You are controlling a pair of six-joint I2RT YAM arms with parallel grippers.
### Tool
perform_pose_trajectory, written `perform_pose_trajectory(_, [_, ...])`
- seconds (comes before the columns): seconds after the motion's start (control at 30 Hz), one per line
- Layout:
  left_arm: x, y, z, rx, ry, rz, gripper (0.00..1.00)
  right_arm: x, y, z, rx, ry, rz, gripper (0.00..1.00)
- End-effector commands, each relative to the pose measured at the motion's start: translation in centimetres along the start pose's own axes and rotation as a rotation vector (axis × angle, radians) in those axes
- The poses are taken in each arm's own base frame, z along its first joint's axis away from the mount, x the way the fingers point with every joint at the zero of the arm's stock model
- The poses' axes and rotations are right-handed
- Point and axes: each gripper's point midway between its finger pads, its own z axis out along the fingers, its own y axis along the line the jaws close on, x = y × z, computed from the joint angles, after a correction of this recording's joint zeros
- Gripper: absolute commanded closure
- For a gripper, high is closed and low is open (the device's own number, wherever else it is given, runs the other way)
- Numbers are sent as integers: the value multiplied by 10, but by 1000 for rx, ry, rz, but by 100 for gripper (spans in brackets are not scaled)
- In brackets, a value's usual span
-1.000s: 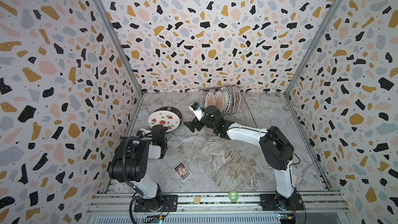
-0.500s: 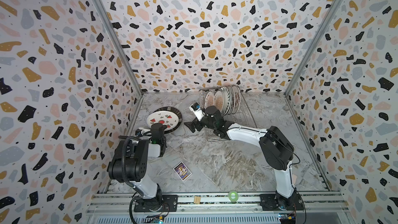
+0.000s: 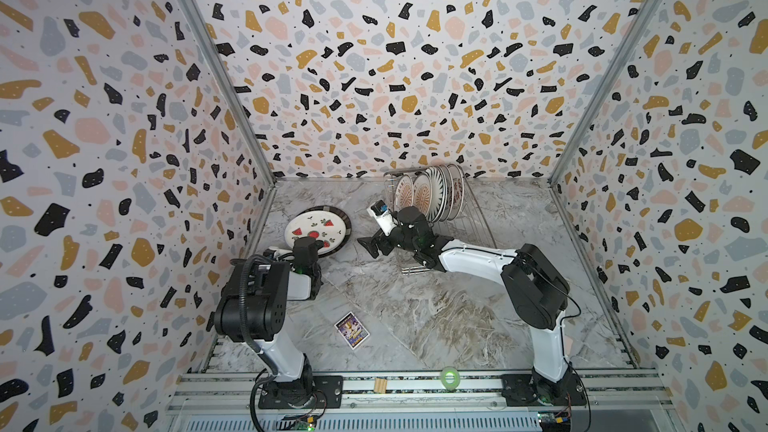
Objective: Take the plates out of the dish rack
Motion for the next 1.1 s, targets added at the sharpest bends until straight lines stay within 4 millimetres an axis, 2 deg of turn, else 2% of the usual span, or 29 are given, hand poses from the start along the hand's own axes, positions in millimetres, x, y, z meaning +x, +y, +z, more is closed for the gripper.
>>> perform_pose_trajectory(0.0, [-14, -19, 2, 46, -64, -5, 65, -36, 1, -18, 10, -79, -2, 0])
perform_pose_trajectory(0.5, [-20, -7, 5, -9, -109, 20, 64, -38, 4, -18, 10, -81, -3, 0])
perform_pose_trajectory(0.77, [-14, -1, 11, -25, -99, 29, 67, -40, 4, -19, 15, -83, -6, 1])
perform_pose_trajectory(1.07, [-24, 5, 5, -51, -150, 40, 65, -38, 3, -20, 23, -77, -9, 1])
